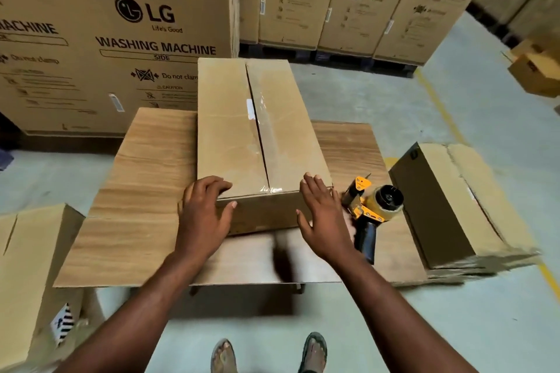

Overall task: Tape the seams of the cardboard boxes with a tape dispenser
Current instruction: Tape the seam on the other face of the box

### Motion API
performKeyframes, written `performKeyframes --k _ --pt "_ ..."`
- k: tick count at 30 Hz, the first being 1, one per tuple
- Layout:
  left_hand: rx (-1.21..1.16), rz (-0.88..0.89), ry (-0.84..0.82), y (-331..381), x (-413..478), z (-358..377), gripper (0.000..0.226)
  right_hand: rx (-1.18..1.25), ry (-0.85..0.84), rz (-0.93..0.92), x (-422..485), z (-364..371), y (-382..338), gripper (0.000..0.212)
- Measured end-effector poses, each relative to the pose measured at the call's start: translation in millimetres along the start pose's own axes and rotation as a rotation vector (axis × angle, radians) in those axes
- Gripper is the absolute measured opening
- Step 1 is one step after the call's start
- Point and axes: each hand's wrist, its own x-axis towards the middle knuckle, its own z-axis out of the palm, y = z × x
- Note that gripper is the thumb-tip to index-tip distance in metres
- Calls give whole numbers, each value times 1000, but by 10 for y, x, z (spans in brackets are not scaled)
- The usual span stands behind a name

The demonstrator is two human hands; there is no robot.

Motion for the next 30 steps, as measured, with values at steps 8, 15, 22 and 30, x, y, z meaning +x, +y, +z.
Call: performKeyframes --k 8,15,22,30 --pt "-124 183 -13 862 -188 449 29 453 293 384 -432 -190 600 30" --pt "-435 -153 -699 1485 -228 1717 29 597 -6 1237 -552 -174 1733 31" --pt "-377 -461 -884 1994 -326 2602 43 1356 -42 1407 -413 10 2051 39" --pt "-662 -772 -947 2163 -447 2780 19 1336 -290 1345 -448 -41 2386 67"
